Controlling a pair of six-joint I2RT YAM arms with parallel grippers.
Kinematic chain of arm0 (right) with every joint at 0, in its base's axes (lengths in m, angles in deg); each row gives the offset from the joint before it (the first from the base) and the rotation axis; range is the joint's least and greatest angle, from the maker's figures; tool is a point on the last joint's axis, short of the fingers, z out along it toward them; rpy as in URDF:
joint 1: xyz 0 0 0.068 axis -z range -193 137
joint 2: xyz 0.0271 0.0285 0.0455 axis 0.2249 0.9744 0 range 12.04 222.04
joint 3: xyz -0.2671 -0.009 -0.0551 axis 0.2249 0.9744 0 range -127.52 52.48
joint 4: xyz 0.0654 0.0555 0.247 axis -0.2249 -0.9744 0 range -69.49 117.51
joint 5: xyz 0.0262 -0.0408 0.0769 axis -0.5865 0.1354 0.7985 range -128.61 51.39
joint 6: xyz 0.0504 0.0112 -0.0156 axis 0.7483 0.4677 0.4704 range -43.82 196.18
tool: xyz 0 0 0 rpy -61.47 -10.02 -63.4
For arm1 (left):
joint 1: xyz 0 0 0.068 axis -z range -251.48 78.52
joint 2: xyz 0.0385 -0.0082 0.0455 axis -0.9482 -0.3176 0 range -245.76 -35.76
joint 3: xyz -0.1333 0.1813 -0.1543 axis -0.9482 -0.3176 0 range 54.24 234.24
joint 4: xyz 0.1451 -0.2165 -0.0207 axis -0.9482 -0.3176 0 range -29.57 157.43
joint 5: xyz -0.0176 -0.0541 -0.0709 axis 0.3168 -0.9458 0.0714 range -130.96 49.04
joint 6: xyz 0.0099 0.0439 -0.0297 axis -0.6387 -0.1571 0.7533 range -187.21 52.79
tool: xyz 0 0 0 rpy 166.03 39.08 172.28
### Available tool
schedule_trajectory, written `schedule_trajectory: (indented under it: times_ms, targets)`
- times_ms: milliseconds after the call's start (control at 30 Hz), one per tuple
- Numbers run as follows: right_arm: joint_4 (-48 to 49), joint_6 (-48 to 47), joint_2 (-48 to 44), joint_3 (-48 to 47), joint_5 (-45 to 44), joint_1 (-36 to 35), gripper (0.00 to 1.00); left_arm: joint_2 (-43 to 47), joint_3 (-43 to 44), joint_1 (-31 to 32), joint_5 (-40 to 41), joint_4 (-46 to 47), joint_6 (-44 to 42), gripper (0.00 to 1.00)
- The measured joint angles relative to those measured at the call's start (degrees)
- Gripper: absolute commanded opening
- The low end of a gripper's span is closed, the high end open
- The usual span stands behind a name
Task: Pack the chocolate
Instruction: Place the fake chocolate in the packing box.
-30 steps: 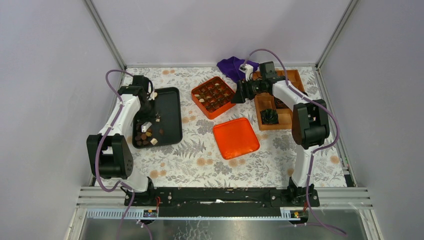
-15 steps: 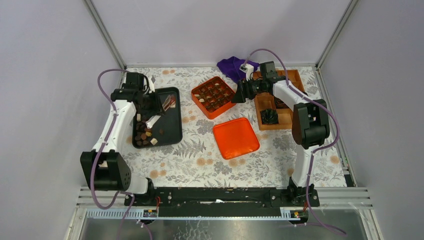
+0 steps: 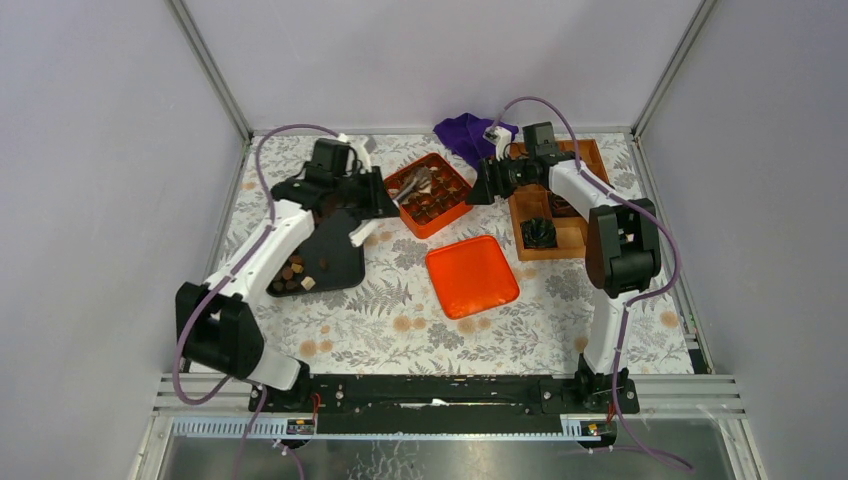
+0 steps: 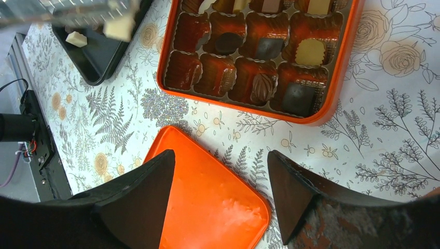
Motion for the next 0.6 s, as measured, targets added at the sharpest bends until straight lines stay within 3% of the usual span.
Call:
schedule_trajectory:
  times_ms: [267, 600]
  targets:
    - [0.02, 0.11, 0.0, 0.0, 0.02, 0.92, 0.73, -10.05, 4.66, 8.68, 4.2, 1.66, 1.2, 0.1]
    - [0.02, 0.13, 0.0, 0.11, 0.48, 1.62, 0.73, -13.75, 9.25, 11.82, 12.33, -2.23, -0.85, 0.24]
